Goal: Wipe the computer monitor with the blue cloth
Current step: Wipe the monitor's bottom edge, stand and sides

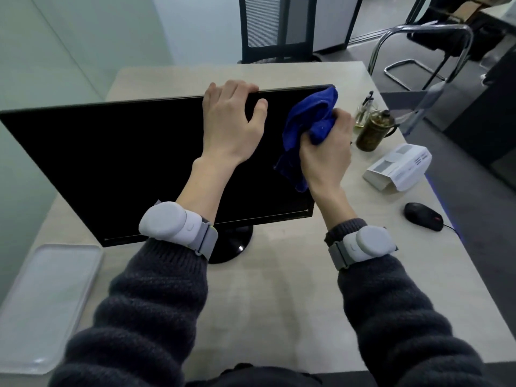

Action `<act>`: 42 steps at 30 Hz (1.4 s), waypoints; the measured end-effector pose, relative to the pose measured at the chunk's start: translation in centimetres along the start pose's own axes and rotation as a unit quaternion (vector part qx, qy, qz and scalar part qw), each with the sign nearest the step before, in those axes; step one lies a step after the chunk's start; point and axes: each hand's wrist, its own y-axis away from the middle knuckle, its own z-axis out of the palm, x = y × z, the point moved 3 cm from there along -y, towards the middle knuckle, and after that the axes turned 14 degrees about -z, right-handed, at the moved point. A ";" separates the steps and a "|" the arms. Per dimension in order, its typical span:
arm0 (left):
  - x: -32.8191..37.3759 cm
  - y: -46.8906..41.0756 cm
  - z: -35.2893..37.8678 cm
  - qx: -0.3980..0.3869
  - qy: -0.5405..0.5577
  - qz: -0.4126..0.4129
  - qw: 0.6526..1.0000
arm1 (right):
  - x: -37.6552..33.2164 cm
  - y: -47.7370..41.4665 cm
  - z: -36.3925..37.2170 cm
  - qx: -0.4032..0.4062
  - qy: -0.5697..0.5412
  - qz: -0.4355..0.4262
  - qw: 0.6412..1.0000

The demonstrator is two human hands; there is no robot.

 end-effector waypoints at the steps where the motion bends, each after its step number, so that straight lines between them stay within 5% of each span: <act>1: 0.0 0.1 0.1 0.006 0.004 0.002 1.000 | 0.4 0.1 -0.2 -0.007 0.004 -0.011 1.000; 16: -1.1 0.0 -0.7 0.014 0.013 0.017 1.000 | -4.7 8.6 6.2 -0.164 -0.005 -0.148 0.975; 23: -4.6 2.1 -3.7 0.083 0.092 0.013 0.992 | -0.2 7.5 3.0 -0.014 -0.051 0.040 0.998; 33: -17.6 7.6 -7.4 0.161 0.122 -0.158 0.967 | -8.5 11.4 9.9 -0.084 -0.060 -0.062 0.993; 38: -24.8 9.2 -10.1 0.271 0.174 -0.331 0.887 | -13.4 13.3 13.3 -0.107 -0.063 -0.102 0.987; 42: -31.1 9.5 -10.6 0.171 0.258 -0.459 0.832 | -17.7 15.2 16.3 -0.134 -0.071 -0.145 0.978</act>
